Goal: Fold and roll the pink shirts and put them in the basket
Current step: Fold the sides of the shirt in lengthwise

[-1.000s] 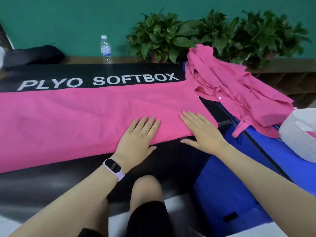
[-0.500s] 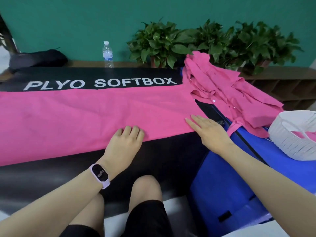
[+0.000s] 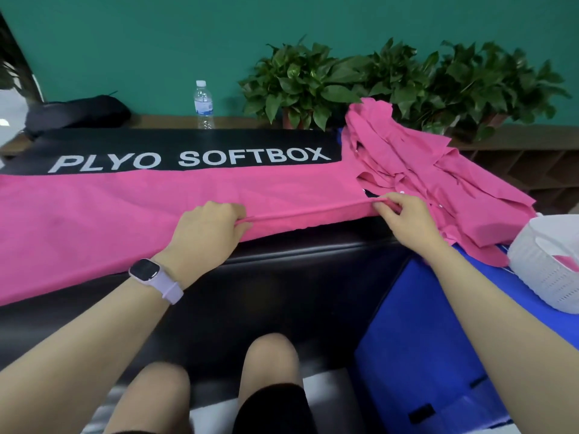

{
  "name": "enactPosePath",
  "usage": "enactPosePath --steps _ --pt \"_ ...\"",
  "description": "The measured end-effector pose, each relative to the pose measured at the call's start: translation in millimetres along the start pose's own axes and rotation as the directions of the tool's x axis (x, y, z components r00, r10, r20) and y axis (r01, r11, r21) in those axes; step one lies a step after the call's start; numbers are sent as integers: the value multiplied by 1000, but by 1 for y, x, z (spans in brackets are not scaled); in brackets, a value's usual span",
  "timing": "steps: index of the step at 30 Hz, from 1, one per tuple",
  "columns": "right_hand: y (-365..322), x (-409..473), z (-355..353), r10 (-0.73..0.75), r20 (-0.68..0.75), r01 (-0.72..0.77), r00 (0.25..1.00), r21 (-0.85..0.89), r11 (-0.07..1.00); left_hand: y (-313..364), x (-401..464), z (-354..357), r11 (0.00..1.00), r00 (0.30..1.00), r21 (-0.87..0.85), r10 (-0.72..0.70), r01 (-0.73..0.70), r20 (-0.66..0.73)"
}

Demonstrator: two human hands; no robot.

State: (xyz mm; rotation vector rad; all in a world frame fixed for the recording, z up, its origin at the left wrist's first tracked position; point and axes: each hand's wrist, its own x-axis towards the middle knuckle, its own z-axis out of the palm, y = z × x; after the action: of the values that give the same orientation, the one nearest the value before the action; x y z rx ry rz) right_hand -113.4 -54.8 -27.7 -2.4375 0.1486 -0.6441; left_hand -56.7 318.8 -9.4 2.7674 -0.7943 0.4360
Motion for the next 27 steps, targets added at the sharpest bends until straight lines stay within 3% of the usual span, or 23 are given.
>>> enactPosePath --steps 6,10,13,18,23,25,27 --pt "-7 69 11 147 -55 -129 988 250 960 -30 57 -12 998 988 -21 -65 62 -139" --pt "-5 124 39 181 -92 -153 979 246 957 -64 109 0 996 975 19 -84 90 -207" --pt "-6 158 61 90 -120 -85 989 49 995 -91 146 18 990 980 45 -126 134 -153" --pt "10 191 102 115 -74 -130 991 -253 959 -124 195 69 956 952 121 -281 267 118" --pt "39 184 138 97 -100 -135 990 -496 858 -144 187 113 975 980 102 -191 195 -49" --pt "41 187 140 90 -107 -133 990 -519 844 -151 193 109 978 980 107 -185 177 73" --pt "40 187 141 72 -107 -119 992 -538 834 -153 205 97 973 893 90 -231 213 387"
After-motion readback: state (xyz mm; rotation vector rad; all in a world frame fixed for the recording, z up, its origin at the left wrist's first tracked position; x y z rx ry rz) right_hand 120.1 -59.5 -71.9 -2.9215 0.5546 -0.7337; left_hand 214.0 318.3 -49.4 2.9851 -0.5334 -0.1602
